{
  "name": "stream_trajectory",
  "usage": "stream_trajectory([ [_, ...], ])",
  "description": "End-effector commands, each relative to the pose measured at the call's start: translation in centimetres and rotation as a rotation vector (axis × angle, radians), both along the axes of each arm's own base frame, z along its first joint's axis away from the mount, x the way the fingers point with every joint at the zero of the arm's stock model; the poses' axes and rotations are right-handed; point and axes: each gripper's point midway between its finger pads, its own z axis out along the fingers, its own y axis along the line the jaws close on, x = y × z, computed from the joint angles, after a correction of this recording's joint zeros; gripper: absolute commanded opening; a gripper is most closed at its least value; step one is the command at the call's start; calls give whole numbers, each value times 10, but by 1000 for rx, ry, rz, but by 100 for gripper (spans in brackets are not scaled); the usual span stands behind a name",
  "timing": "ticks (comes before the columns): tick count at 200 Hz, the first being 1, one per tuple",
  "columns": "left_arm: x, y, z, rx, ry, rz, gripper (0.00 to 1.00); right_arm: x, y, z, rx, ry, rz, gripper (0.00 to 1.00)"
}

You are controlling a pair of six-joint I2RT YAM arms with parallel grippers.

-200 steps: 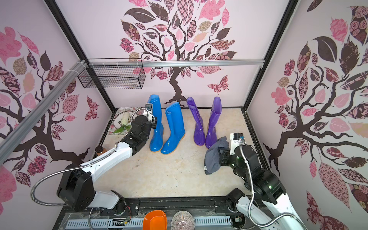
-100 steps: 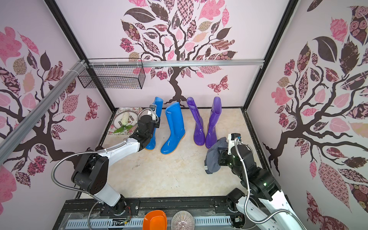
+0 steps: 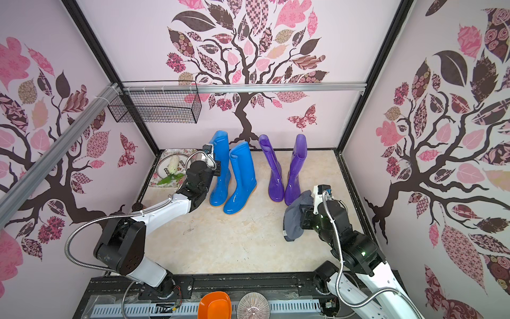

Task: Wipe the rubber boots with a cloth
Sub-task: Place the rubber boot at the center of the board.

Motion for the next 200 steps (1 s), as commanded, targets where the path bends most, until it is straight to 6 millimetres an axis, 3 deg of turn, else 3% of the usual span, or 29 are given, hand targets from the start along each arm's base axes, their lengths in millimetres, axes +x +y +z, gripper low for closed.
stream_trajectory([
  [1, -3, 5, 17, -13, -95, 8, 0, -2, -1, 2, 16, -9, -3, 0],
  [66, 1, 9, -18, -19, -45, 46, 0, -7, -6, -3, 12, -7, -14, 0],
  [78, -1, 10, -19, -26, -38, 44, 8, -7, -4, -4, 17, -4, -5, 0],
  [117, -6, 10, -11, -61, -27, 32, 47, -5, 3, -2, 36, 1, 15, 0],
  [153, -16, 11, -5, -97, -19, 20, 63, -4, 6, -3, 48, 8, 27, 0],
  [200, -44, 8, 32, -157, -40, -14, 90, -4, 10, -3, 42, 38, 43, 0],
])
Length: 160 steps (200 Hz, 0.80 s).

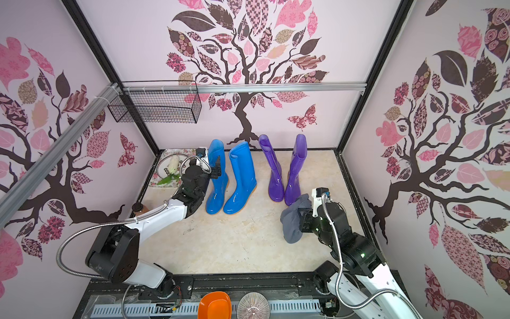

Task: Wipe the rubber boots with a cloth
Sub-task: Place the rubber boot at the center of the board.

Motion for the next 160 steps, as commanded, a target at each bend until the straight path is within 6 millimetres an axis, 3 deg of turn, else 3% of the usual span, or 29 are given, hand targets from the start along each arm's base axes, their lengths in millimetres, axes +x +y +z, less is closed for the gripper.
stream_trajectory([
  [1, -20, -3, 17, -37, -7, -28, 91, 1, 3, 11, 20, -7, 5, 0],
  [14, -31, -5, 29, -50, -17, -44, 98, 1, 3, 12, 4, 0, 16, 0],
  [63, -78, -13, 76, -79, -5, -118, 98, 2, 14, 35, -74, 26, 106, 0],
  [100, -112, 15, 70, -82, 120, -72, 98, 0, 49, 32, -45, 125, 279, 0],
  [124, -137, 38, 60, -79, 164, -31, 98, 9, 30, 38, -69, 64, 164, 0],
  [160, -165, 72, 29, -37, 257, 67, 98, 28, -4, -7, -215, 146, -60, 0],
])
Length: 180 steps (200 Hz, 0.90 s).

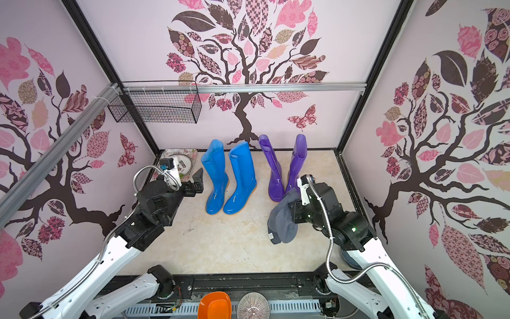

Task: Wipe the rubber boots with a cloth
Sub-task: Place the cleaning item at the center of the board.

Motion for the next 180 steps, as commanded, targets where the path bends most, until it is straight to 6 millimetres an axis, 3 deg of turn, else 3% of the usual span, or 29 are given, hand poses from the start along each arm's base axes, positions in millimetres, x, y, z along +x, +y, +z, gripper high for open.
stream_trajectory([
  [1, -19, 27, -44, 65, 147, 90, 98, 13, -33, -28, -129, 25, -189, 0],
  [11, -24, 29, -52, 66, 161, 81, 98, 15, -41, -37, -150, 30, -243, 1],
  [27, -30, 32, -59, 56, 159, 75, 98, 13, -42, -54, -144, 66, -263, 25],
  [51, -35, 37, -59, 42, 144, 88, 98, 9, -51, -64, -156, 91, -317, 72],
  [59, -34, 36, -60, 40, 145, 86, 98, 7, -54, -63, -152, 89, -328, 95],
  [62, -33, 36, -61, 39, 145, 87, 98, 5, -54, -64, -151, 90, -330, 99],
  [79, -31, 32, -65, 40, 175, 83, 98, -4, -59, -75, -168, 140, -337, 100],
  [103, -29, 29, -75, 42, 201, 72, 98, -24, -55, -104, -223, 356, -329, 100],
  [126, -30, 27, -76, 38, 190, 57, 98, -32, -67, -99, -333, 459, -386, 100],
  [146, -30, 23, -80, 47, 196, 33, 98, -45, -62, -99, -319, 568, -382, 100],
  [154, -29, 21, -80, 48, 198, 23, 98, -53, -63, -109, -331, 624, -394, 100],
  [168, -29, 17, -81, 45, 199, 9, 98, -66, -42, -128, -281, 743, -286, 100],
  [180, -29, 16, -81, 46, 197, 4, 98, -51, -67, -105, -427, 682, -379, 100],
])
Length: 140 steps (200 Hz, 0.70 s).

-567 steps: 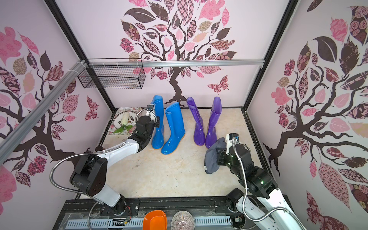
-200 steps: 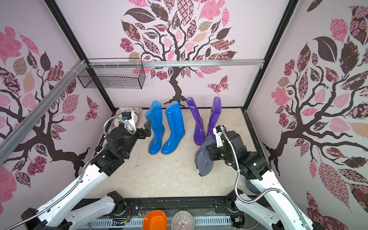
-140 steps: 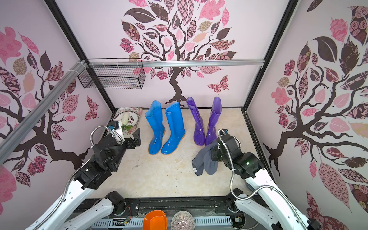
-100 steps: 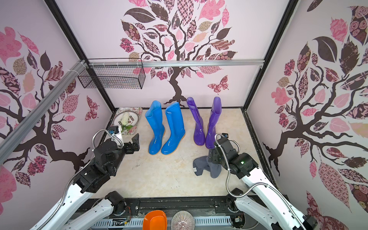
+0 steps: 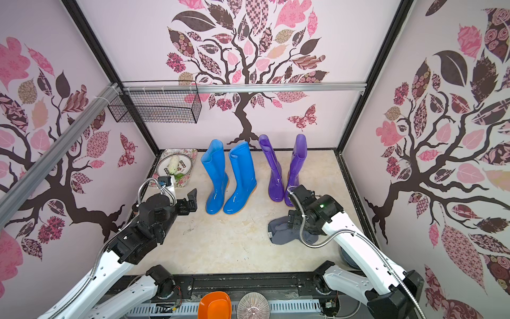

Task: Wipe the rubber boots with a cloth
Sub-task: Place the cleaning item at the center of the board.

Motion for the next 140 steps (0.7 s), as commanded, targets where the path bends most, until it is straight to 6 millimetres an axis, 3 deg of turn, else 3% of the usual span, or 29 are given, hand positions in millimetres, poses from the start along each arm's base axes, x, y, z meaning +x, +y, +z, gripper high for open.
stream_trajectory([
  [1, 1, -6, -6, -8, -1, -26, 98, -8, -18, 15, -121, 93, -41, 100],
  [12, 1, -6, -8, -6, 4, -28, 98, -1, -16, 27, -102, 40, -38, 100],
  [27, 1, -10, -11, -9, 12, -44, 98, -18, 8, -1, 39, 149, 4, 100],
  [36, 2, -11, -11, -9, 15, -48, 98, -24, 5, -9, 2, 214, -6, 100],
  [45, 2, -12, -12, -7, 19, -51, 98, -17, 2, 4, -45, 214, 12, 100],
  [61, 2, -16, -14, -12, 26, -76, 98, 4, -5, 42, -44, 19, -1, 100],
  [66, 1, -20, -13, -21, 24, -93, 98, 2, -1, 40, 7, -13, -7, 100],
  [76, 0, -29, -13, -37, 29, -146, 98, -10, 26, 19, 176, 19, 84, 100],
  [89, -8, -58, -11, -69, 37, -314, 98, -9, 16, 20, 93, 63, 71, 100],
  [101, -24, -93, -9, -125, 39, -508, 98, 6, 8, 52, 26, 7, 74, 100],
  [116, -46, -135, -7, -171, 12, -737, 98, 19, 17, 92, 107, -132, 84, 100],
  [127, -66, -166, -6, -177, -5, -888, 98, 23, 24, 112, 171, -202, 83, 100],
  [140, -94, -200, -7, -120, -21, -1035, 98, 26, 24, 121, 170, -221, 87, 100],
])
